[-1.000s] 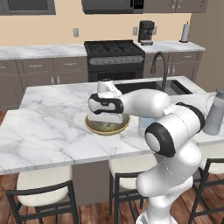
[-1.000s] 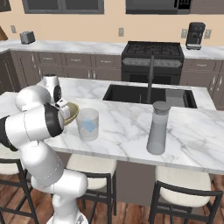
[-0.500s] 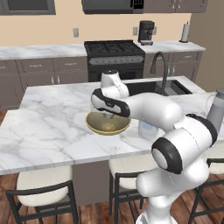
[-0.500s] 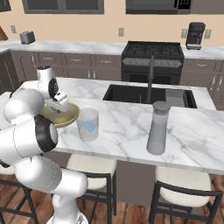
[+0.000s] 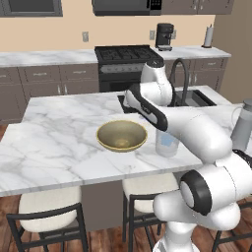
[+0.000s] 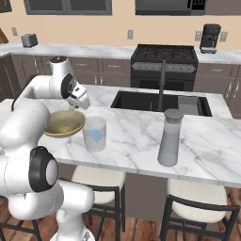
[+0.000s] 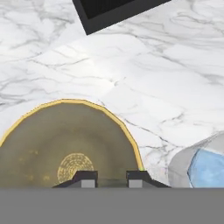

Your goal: There are two ice cubes in the ice bowl. Place both ice cubes in the glass cup.

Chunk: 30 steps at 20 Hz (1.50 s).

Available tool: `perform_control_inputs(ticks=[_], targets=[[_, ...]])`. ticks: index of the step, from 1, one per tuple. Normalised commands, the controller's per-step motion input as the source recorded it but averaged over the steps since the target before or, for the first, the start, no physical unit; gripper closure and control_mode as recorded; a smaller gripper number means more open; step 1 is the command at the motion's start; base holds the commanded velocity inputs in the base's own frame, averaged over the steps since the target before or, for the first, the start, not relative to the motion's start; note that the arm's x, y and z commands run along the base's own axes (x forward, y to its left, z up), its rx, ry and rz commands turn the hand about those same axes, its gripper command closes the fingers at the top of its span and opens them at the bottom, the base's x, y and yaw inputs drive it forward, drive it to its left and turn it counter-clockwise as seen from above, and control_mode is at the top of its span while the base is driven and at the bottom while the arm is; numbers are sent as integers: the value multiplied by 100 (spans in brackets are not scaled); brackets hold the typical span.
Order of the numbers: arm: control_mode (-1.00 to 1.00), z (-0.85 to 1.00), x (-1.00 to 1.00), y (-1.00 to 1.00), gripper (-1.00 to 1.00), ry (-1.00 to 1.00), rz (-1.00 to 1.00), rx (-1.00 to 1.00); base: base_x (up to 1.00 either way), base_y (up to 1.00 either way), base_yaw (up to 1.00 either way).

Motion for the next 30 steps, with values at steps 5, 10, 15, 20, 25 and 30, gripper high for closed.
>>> perform_control_inputs(ticks=[5,10,15,20,25,30], targets=[[-100,11,0,-100,100,1,0,0,0,0,0],[-100,0,0,-69,100,7,-2,0,0,0,0],[-100,-13,0,-1,100,0,0,0,0,0,0],[-100,-36,-14,0,100,4,0,-1,0,0,0],[-100,-11,-7,0,100,0,0,0,0,0,0],[-100,-1,-19,0,100,0,0,0,0,0,0]])
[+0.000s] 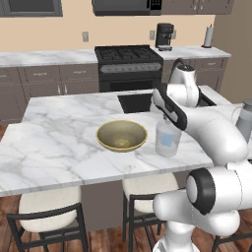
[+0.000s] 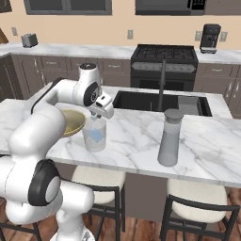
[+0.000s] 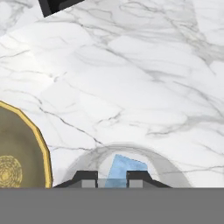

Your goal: There are two ice cubes in the ice bowl. Place both ice cubes in the glass cup.

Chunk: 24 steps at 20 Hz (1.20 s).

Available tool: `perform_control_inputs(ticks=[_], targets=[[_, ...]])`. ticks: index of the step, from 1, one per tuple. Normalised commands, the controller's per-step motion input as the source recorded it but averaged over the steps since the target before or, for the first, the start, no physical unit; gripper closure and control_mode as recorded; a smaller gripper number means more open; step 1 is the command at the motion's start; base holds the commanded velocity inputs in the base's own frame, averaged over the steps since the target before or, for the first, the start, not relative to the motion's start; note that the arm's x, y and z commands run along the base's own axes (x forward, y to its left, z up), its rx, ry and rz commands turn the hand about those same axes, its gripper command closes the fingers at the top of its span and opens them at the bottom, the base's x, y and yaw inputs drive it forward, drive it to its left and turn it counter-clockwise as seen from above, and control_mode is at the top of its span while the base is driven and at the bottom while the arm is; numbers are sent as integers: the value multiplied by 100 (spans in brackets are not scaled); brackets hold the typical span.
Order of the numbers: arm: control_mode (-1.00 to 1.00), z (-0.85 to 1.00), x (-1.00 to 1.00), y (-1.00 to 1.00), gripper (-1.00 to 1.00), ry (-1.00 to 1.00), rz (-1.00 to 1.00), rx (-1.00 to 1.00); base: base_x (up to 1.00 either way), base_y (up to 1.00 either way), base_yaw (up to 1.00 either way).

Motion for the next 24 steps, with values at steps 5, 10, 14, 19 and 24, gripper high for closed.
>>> perform_control_inputs(ticks=[5,10,14,19,24], targets=[[-100,0,-9,0,100,0,0,0,0,0,0],[-100,-3,-9,0,100,3,0,0,0,0,0],[-100,-3,-16,0,100,7,0,0,0,0,0],[-100,0,-2,0,100,4,0,0,0,0,0],[-100,0,6,0,100,1,0,0,0,0,0]])
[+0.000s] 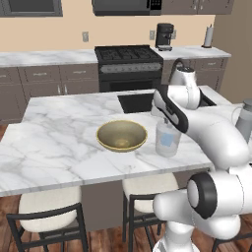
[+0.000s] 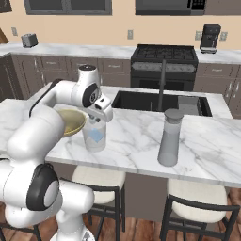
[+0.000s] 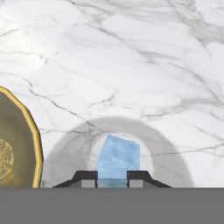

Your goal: There are two ice cubes in the ice bowl. Place both ice cubes in the glass cup.

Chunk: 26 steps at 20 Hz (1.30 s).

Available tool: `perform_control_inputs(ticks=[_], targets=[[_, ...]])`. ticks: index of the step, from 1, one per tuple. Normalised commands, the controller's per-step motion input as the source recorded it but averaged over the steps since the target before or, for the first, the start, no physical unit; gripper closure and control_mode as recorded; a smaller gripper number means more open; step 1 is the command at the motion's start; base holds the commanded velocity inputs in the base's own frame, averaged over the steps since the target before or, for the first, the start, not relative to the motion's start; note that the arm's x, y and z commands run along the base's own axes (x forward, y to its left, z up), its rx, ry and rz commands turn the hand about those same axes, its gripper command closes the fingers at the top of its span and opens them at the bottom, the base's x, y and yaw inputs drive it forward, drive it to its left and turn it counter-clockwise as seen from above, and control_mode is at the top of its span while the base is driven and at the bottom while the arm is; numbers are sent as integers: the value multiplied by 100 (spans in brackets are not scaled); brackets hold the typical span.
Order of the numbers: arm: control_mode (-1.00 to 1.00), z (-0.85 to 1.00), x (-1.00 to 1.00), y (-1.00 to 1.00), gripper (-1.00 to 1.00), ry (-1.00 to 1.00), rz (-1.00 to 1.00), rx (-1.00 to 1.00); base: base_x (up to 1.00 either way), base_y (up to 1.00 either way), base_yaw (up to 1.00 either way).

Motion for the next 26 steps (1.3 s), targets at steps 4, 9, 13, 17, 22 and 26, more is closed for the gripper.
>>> perform_control_inputs(ticks=[4,9,13,17,22,26], targets=[[-100,-1,33,0,100,0,0,0,0,0,0],[-100,-5,27,0,100,0,0,0,0,0,0],[-100,-6,7,0,100,0,0,0,0,0,0],[-100,-4,0,0,-100,0,0,0,0,0,0],[-100,0,0,0,-100,0,0,0,0,0,0],[-100,2,-6,0,-100,0,0,0,0,0,0]])
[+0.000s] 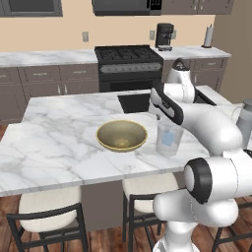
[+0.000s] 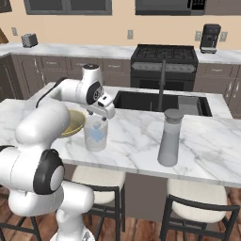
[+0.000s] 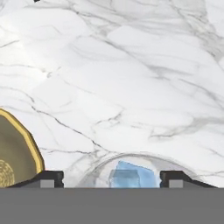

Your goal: There are two ice cubes in the ice bowl. Place both ice cubes in the glass cup.

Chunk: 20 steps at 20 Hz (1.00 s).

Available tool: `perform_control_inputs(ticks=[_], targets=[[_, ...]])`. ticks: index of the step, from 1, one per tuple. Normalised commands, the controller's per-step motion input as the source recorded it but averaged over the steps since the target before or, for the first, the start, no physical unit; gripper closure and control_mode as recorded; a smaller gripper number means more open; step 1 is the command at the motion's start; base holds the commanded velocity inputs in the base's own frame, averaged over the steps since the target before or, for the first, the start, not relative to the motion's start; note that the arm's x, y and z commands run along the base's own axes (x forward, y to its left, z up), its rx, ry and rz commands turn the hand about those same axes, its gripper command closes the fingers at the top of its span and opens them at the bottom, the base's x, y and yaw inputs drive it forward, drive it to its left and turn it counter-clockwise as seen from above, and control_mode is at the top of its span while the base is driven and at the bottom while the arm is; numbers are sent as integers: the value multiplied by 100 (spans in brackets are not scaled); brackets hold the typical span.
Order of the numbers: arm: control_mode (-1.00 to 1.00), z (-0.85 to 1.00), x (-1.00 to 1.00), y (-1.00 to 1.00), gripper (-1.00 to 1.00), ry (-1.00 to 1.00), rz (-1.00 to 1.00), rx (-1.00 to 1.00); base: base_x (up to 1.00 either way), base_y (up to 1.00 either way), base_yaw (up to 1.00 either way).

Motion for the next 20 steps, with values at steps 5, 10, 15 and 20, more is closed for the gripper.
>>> perform_control_inputs(ticks=[5,10,15,20], targets=[[-100,43,-89,3,-100,0,0,0,0,0,0],[-100,76,-100,44,-100,-1,3,-3,0,0,0],[-100,37,-100,37,-100,-1,5,-5,0,0,0],[-100,-13,-100,-1,-100,-2,5,0,0,0,0]])
